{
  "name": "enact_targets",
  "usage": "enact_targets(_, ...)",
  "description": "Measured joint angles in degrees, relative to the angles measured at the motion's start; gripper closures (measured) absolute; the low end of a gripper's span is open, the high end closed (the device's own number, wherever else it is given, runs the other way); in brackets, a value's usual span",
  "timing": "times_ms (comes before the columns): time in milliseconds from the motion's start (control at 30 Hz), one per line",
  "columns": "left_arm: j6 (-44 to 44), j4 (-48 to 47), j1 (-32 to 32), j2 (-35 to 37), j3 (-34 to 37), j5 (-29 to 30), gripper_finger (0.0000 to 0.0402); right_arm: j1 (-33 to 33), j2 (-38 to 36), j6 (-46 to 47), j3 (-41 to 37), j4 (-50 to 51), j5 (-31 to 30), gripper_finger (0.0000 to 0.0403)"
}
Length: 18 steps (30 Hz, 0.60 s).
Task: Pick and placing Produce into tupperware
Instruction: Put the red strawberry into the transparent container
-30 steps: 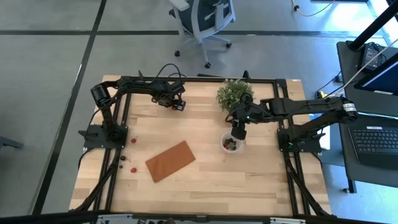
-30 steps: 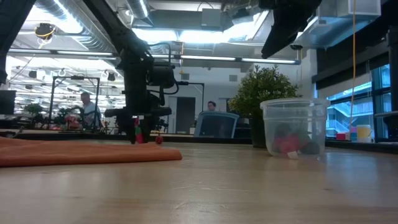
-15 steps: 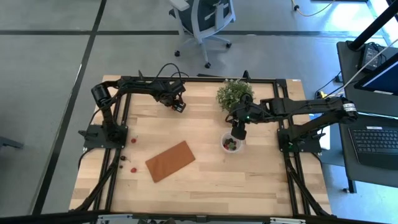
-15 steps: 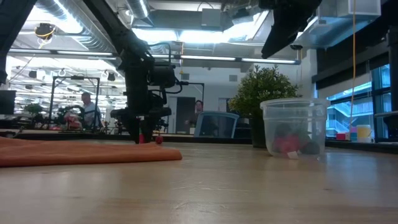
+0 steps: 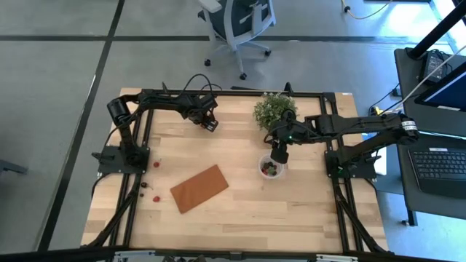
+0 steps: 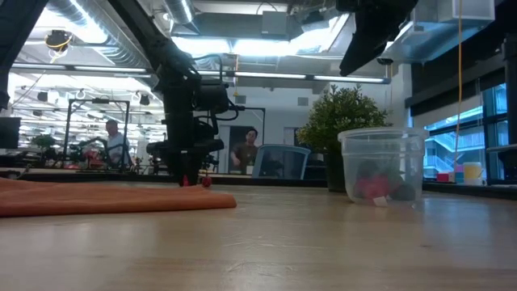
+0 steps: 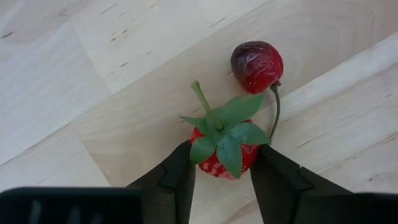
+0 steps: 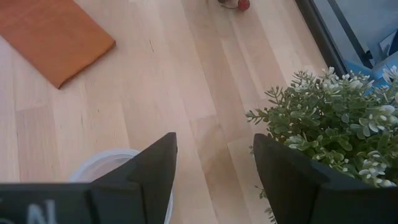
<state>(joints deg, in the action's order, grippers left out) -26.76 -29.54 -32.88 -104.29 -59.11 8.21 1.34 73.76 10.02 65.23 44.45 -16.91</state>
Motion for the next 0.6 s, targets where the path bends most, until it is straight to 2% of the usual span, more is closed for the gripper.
enact_targets(333,0.44,0.2,0.04,0.8,0.07,-0.26,0.0275,0.02,0.0,0.0,0.0,0.55,0.02,0.0188)
enact_targets(500,0.54,0.69,0.04,4.14,0.07,-0.45,0.0272,0.02,0.0,0.0,0.0,0.76,0.02,0.0188)
enact_targets(600,1.14,1.18,0.3,7.05,0.07,-2.68,0.0272,0.02,0.0,0.0,0.0,0.74,0.02,0.0188)
